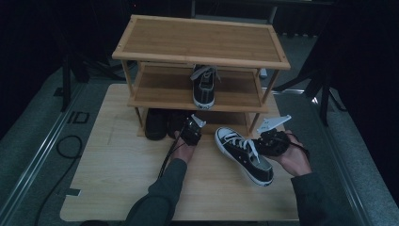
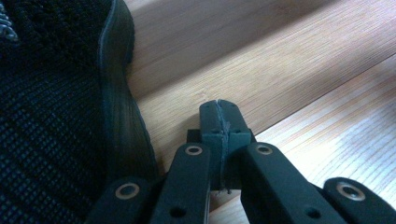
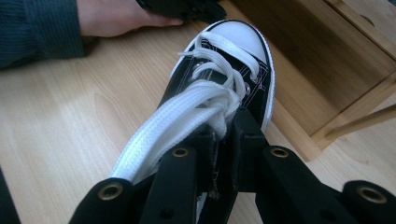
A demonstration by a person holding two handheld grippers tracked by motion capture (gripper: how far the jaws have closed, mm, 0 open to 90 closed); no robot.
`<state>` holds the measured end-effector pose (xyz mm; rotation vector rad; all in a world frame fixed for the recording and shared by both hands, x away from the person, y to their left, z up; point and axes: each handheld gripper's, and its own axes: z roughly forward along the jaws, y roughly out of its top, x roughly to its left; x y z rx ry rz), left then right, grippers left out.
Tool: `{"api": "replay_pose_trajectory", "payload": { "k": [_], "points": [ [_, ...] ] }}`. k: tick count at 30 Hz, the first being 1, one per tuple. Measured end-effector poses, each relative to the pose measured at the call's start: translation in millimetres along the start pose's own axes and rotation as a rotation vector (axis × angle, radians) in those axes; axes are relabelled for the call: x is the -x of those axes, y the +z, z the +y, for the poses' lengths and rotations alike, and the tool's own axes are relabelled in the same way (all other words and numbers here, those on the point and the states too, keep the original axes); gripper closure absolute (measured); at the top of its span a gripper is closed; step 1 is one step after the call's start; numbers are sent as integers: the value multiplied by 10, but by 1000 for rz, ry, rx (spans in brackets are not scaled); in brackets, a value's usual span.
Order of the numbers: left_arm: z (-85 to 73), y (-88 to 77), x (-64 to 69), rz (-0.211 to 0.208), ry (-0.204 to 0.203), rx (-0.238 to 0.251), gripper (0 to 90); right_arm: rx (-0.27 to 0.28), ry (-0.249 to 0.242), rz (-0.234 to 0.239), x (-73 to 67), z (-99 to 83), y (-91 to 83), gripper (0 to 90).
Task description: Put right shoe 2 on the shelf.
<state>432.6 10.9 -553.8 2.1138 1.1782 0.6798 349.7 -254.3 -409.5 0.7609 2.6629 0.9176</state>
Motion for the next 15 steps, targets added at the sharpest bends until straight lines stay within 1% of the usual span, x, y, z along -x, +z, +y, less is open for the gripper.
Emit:
{"api": "replay_pose_trajectory", "payload": {
  "k": [3, 8, 13, 15],
  "points": [
    [0, 0, 0, 0, -1, 0, 900, 1, -6, 6, 14, 17, -19, 814],
    [-1, 0, 3, 0, -3, 1, 900, -1, -41, 18, 28, 73, -71, 814],
    [0, 0, 3, 0, -2, 0, 900, -3, -61, 39, 50, 120, -114, 814],
    [0, 0, 2, 0, -1, 0, 900, -4, -69, 38, 61, 143, -138, 814]
  ]
}}
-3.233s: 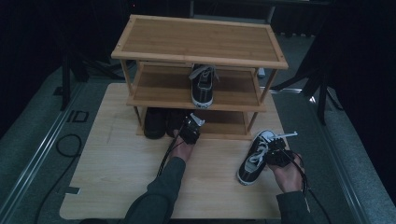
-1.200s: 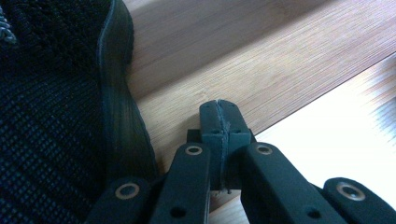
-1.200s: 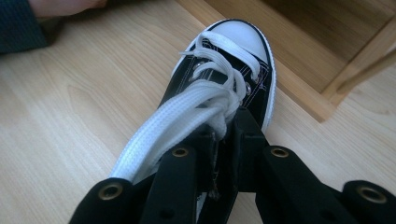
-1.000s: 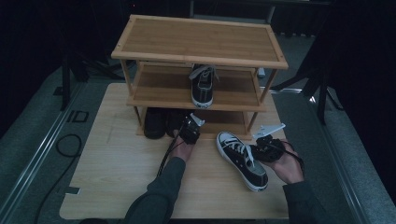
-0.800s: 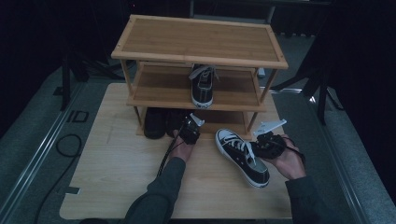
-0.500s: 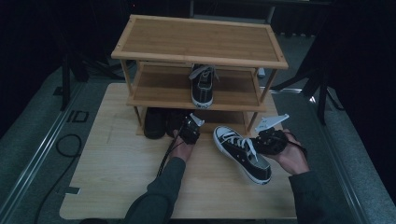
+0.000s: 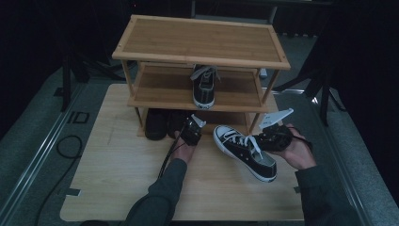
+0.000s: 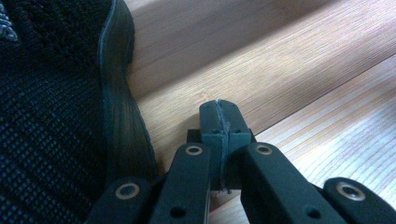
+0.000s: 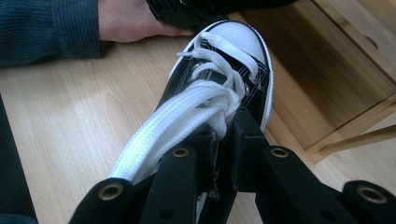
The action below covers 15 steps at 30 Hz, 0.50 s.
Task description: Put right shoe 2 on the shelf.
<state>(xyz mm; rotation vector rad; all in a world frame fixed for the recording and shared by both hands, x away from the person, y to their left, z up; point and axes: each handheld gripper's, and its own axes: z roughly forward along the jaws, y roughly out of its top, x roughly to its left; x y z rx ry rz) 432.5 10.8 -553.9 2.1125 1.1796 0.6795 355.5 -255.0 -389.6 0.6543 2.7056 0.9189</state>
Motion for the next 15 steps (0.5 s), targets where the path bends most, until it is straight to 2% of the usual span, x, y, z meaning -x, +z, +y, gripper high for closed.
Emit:
{"api": "replay_pose_trajectory", "payload": {
  "k": [10, 12, 13, 15],
  "points": [
    [1, 0, -6, -2, 6, 0, 900, 19, -20, -2, 52, 105, -147, 814],
    [1, 3, -2, -1, 0, 5, 900, 25, -27, 1, 64, 145, -194, 815],
    [0, 11, 8, -6, -17, 14, 900, 28, -32, 3, 68, 158, -211, 815],
    [1, 3, -3, -2, -1, 4, 900, 32, -33, 3, 70, 186, -246, 815]
  ]
}}
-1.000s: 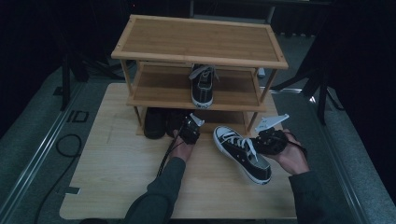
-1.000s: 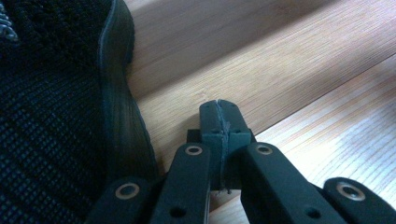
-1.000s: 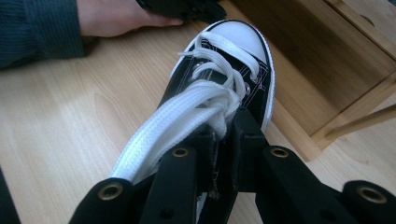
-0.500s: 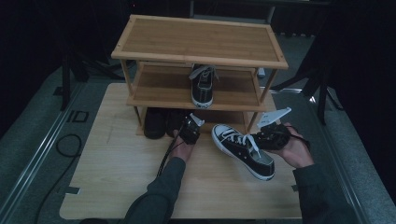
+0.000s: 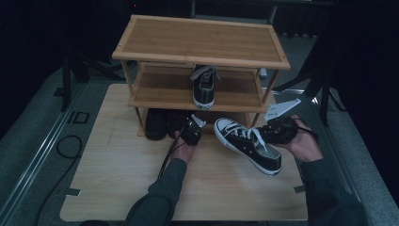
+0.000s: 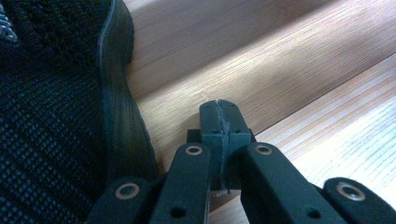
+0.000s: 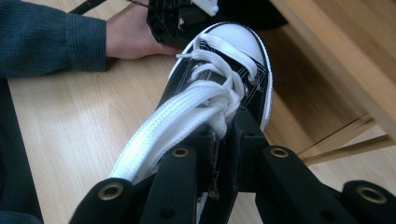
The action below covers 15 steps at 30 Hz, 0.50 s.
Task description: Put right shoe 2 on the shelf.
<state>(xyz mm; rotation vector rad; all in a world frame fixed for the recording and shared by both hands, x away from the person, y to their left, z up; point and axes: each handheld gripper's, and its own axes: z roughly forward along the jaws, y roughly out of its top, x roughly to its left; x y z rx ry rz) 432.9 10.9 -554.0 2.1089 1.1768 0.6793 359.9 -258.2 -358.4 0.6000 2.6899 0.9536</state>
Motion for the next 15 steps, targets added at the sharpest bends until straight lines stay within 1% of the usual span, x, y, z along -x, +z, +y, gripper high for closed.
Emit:
{"api": "replay_pose_trajectory", "payload": {
  "k": [4, 5, 8, 9, 10, 11, 12, 13, 15],
  "points": [
    [1, -1, -1, 1, 3, 0, 900, 18, -9, 4, 7, 66, -88, 815],
    [1, 6, 5, -9, -9, 3, 900, 25, -12, 5, 9, 83, -115, 815],
    [0, 10, 12, -6, -21, 12, 900, 39, -18, 7, 3, 137, -203, 816],
    [1, 8, 8, -8, -13, 6, 900, 47, -20, 10, 1, 153, -231, 816],
    [1, 8, 8, -8, -13, 6, 900, 47, -20, 10, 1, 153, -231, 816],
    [1, 7, 9, -8, -14, 6, 900, 58, -27, 16, 0, 188, -288, 816],
    [1, 7, 9, -8, -14, 6, 900, 62, -23, 23, -1, 198, -308, 817],
    [1, -2, -1, -12, 4, -8, 900, 71, -24, 24, -1, 214, -342, 817],
    [2, -3, -1, -13, 2, -9, 900, 85, -24, 24, 1, 239, -397, 817]
  ]
}}
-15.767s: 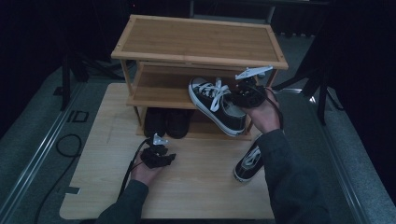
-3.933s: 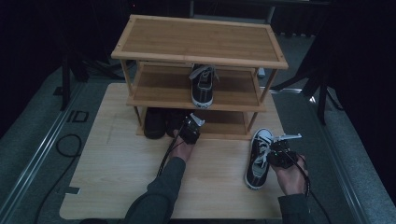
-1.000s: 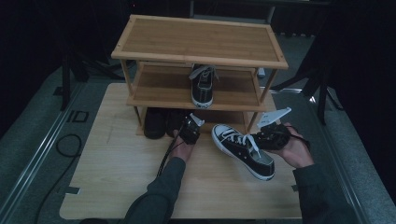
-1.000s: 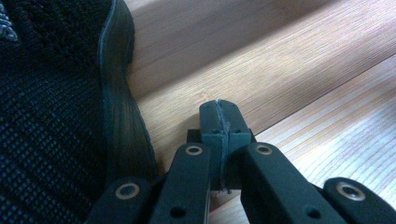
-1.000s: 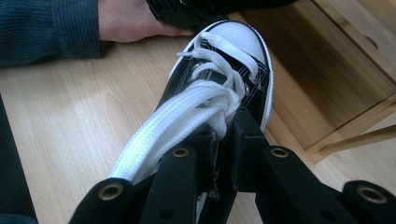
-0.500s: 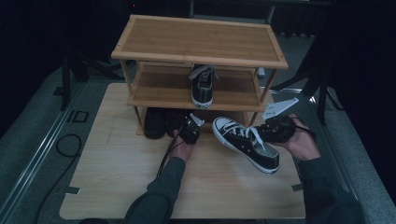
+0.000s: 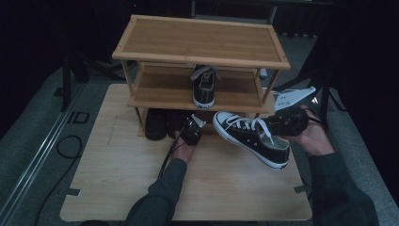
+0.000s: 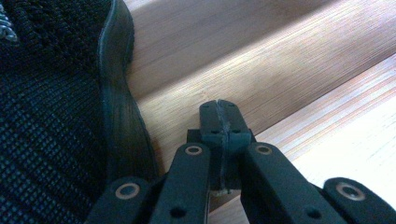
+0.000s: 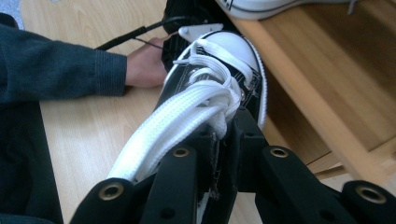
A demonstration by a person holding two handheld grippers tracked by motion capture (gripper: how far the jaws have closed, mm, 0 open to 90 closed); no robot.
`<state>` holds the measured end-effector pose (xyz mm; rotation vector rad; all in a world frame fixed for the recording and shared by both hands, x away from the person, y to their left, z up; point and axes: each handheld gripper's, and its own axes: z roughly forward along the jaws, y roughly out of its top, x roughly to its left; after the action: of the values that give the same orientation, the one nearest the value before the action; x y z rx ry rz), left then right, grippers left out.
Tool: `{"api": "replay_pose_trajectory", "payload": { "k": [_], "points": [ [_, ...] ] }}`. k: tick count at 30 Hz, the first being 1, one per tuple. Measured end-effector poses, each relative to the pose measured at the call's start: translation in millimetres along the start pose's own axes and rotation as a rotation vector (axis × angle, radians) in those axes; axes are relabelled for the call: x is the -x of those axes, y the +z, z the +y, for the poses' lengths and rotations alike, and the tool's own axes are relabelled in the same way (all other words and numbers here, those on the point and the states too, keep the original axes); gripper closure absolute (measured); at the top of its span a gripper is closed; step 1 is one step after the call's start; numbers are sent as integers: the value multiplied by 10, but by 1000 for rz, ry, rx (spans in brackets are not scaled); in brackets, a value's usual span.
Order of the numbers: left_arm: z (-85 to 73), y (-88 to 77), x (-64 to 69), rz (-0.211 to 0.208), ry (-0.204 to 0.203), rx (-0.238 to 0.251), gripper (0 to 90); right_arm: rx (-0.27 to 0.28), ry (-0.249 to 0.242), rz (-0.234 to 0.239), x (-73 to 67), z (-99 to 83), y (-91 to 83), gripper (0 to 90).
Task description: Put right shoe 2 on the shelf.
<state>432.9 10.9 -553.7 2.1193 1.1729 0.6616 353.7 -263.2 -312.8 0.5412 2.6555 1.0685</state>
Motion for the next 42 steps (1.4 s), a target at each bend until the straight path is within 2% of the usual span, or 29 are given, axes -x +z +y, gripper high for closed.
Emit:
{"api": "replay_pose_trajectory", "payload": {
  "k": [7, 11, 15, 18, 22, 27, 37, 38, 42],
  "points": [
    [-1, 2, 2, 3, 3, -1, 900, 17, 7, -31, 42, 97, -93, 817],
    [-1, 2, 1, 2, 3, 0, 900, 32, 33, -53, 113, 167, -104, 818],
    [-2, 2, -2, -1, 2, 1, 900, 40, 29, -44, 114, 184, -128, 818],
    [-2, 2, 0, 3, 3, 0, 900, 50, 21, -54, 91, 206, -167, 818],
    [-1, 2, 1, 2, 2, 0, 900, 71, 39, -74, 123, 239, -200, 817],
    [-2, 3, 2, 3, 0, 3, 900, 48, 59, -119, 162, 289, -99, 818],
    [-3, 3, 0, -1, -3, 3, 900, 4, 116, -248, 265, 406, 150, 817],
    [-3, 3, 0, -1, -3, 3, 900, 4, 116, -248, 265, 406, 150, 817],
    [-4, 3, -3, -4, -4, 2, 900, 11, 147, -299, 315, 484, 267, 818]
  ]
}}
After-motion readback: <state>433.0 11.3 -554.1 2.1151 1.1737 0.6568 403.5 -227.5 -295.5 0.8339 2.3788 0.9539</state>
